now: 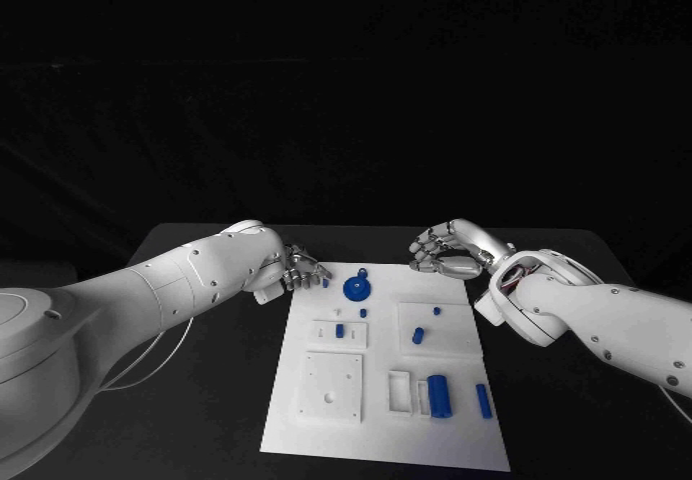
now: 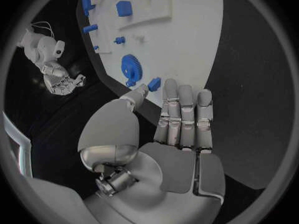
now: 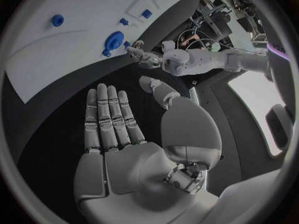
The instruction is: Assemble the parts on the task board
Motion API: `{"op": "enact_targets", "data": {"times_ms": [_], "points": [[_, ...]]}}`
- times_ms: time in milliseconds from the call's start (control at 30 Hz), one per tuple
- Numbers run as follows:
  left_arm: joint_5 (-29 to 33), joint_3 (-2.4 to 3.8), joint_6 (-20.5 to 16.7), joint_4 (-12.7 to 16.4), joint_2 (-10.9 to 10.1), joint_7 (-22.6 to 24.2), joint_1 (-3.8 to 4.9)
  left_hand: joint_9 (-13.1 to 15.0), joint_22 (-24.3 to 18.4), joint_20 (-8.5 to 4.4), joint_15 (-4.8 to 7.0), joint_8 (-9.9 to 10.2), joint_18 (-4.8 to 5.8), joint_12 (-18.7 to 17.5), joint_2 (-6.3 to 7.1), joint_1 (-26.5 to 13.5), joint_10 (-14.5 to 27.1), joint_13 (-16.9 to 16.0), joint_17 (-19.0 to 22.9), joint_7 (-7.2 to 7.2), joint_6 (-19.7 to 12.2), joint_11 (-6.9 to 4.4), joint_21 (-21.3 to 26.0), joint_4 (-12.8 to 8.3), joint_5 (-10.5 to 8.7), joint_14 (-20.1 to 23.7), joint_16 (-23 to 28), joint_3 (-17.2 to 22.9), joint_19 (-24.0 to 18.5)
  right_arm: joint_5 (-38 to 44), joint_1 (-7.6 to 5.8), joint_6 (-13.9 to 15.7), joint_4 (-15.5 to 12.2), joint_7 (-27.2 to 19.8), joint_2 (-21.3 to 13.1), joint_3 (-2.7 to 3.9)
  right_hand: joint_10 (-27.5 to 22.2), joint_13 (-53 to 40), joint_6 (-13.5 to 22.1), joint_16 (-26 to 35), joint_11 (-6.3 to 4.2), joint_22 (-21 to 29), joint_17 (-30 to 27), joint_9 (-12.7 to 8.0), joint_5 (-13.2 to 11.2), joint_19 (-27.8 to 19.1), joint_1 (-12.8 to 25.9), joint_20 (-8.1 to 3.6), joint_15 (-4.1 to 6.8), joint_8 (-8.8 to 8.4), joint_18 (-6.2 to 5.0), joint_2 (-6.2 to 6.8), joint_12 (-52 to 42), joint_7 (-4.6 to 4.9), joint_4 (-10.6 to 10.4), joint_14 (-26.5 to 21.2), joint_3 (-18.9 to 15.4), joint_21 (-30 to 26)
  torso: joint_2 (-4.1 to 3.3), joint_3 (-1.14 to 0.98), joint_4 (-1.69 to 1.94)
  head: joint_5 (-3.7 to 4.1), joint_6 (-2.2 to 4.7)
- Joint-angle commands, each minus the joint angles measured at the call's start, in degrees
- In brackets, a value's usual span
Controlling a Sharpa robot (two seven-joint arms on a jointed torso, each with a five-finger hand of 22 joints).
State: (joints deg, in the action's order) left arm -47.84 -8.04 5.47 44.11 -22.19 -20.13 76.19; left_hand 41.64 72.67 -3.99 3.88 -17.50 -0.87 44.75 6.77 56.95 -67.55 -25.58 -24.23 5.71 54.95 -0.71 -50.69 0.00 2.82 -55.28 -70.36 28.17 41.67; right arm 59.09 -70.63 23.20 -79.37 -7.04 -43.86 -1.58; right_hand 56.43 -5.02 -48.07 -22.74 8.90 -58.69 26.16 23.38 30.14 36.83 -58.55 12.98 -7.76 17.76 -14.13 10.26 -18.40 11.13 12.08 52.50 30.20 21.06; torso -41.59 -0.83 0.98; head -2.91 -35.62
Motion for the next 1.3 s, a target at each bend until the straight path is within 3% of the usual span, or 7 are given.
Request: {"op": "enact_targets", "data": {"times_ms": [33,133,500,733,1300], "points": [[0.82,-0.29,2.24,0.57,0.61,0.65,-0.88,-0.17,0.09,-5.08,-0.27,0.12,0.03,-0.43,-0.66,0.52,0.04,-0.08,0.0,-0.13,-0.34,0.08,0.26,-0.74,0.08,0.08,0.21,0.1,0.03,-0.01,0.02,-0.38,-0.01,-0.5,0.04,0.03,0.44,0.1,0.49,0.3,0.04,-0.09,-0.09,-0.07,-0.1,-0.22,-0.4,0.09,-0.22,0.04,0.7,-0.02,0.29,-0.04,-0.03,0.38,-0.2,-0.21,0.02,-0.02,-0.01,0.02,-0.03],[0.94,-0.28,2.2,0.67,0.6,0.74,-0.88,-0.53,0.16,-5.07,-0.28,0.39,0.08,-0.6,-1.61,1.13,-0.01,-0.11,0.04,-0.02,-0.67,0.16,0.43,-1.87,0.33,0.07,0.3,0.42,0.08,-0.02,0.02,-0.38,0.04,-0.49,0.05,0.03,0.48,0.13,0.5,0.31,0.05,-0.1,-0.1,-0.07,-0.1,-0.22,-0.4,0.09,-0.22,0.04,0.69,-0.02,0.33,-0.03,-0.05,0.4,-0.21,-0.21,0.0,0.0,0.01,0.02,-0.03],[1.2,-0.28,2.6,0.97,0.72,0.78,-0.88,-1.8,0.69,-4.99,-0.38,0.56,0.42,-1.24,-3.82,0.84,-0.43,-0.31,0.1,0.07,-0.31,0.22,1.04,-6.47,4.88,-0.16,0.5,2.07,0.49,-0.03,0.02,-0.34,0.07,-0.5,0.15,0.03,0.58,0.27,0.54,0.38,0.07,-0.15,-0.17,-0.1,-0.05,-0.24,-0.4,0.11,-0.24,0.03,0.68,0.01,0.5,-0.02,-0.1,0.42,-0.26,-0.23,0.04,0.03,0.04,0.04,0.0],[0.64,-0.28,2.8,1.14,0.7,0.5,-0.88,-2.18,1.04,-5.05,-0.31,0.33,0.49,-1.41,-4.54,-0.17,-0.79,-0.49,0.05,-0.05,0.16,0.1,1.23,-8.25,7.53,-0.41,0.44,2.86,0.85,-0.14,0.02,-0.32,0.07,-0.52,0.16,0.03,0.63,0.34,0.56,0.41,0.07,-0.17,-0.2,-0.11,-0.03,-0.26,-0.39,0.13,-0.24,0.03,0.67,0.01,0.59,-0.01,-0.14,0.44,-0.29,-0.24,0.03,0.02,0.04,0.03,-0.07],[-2.88,-0.29,2.39,1.78,0.44,0.22,-0.88,-2.57,1.58,-5.27,-0.07,-0.13,0.51,-1.63,-5.99,-1.2,-1.42,-0.78,-0.05,-0.3,0.66,-0.1,1.45,-10.88,11.38,-0.98,0.3,4.24,1.67,-0.36,0.02,-0.23,0.03,-0.53,0.11,0.03,0.81,0.61,0.66,0.57,0.11,-0.27,-0.35,-0.18,0.16,-0.37,-0.23,0.19,-0.27,0.01,0.66,0.14,0.97,0.03,-0.37,0.46,-0.48,-0.33,0.02,0.01,0.02,-0.05,0.02]]}}
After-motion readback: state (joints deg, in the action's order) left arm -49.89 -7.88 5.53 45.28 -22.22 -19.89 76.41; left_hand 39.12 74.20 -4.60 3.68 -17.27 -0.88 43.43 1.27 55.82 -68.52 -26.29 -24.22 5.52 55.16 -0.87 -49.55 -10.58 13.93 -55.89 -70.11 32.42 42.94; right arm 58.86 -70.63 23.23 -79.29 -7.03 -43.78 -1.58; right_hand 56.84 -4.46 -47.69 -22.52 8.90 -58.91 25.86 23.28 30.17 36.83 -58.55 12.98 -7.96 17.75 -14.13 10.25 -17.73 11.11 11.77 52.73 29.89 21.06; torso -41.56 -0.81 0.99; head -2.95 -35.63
